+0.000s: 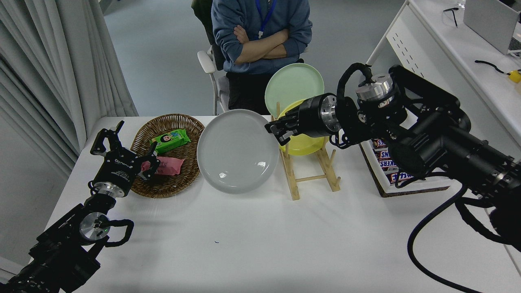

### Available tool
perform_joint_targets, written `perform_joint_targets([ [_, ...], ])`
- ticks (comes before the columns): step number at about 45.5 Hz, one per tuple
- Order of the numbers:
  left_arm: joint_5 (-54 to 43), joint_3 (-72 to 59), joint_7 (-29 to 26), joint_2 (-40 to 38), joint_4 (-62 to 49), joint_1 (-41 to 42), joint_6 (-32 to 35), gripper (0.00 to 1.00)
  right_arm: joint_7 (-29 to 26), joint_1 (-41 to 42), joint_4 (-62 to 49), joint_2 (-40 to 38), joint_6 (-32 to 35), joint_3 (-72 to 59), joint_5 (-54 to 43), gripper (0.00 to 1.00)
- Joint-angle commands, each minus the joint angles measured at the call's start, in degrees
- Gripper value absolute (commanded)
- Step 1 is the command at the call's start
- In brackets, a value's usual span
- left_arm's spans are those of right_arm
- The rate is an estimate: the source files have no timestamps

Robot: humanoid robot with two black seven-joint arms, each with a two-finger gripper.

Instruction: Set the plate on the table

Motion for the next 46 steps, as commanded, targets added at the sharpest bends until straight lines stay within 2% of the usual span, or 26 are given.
perform_joint_targets([
  [1,0.00,0.00,0.00,0.00,-0.02,0.00,0.00,1.00,-0.03,-3.85,-0.64,1.12,-0.52,-5.78,0.47,0.00],
  [19,0.00,0.00,0.00,0.00,-0.02,0.00,0.08,1.00,-0.65,-5.70,-0.38,1.12,-0.52,-20.64,1.87,0.00],
  [46,0.00,0.00,0.00,0.00,-0.02,0.00,0.00,1.00,-0.65,-5.08,-1.34,1.04,-0.52,-18.98,3.55,0.00],
])
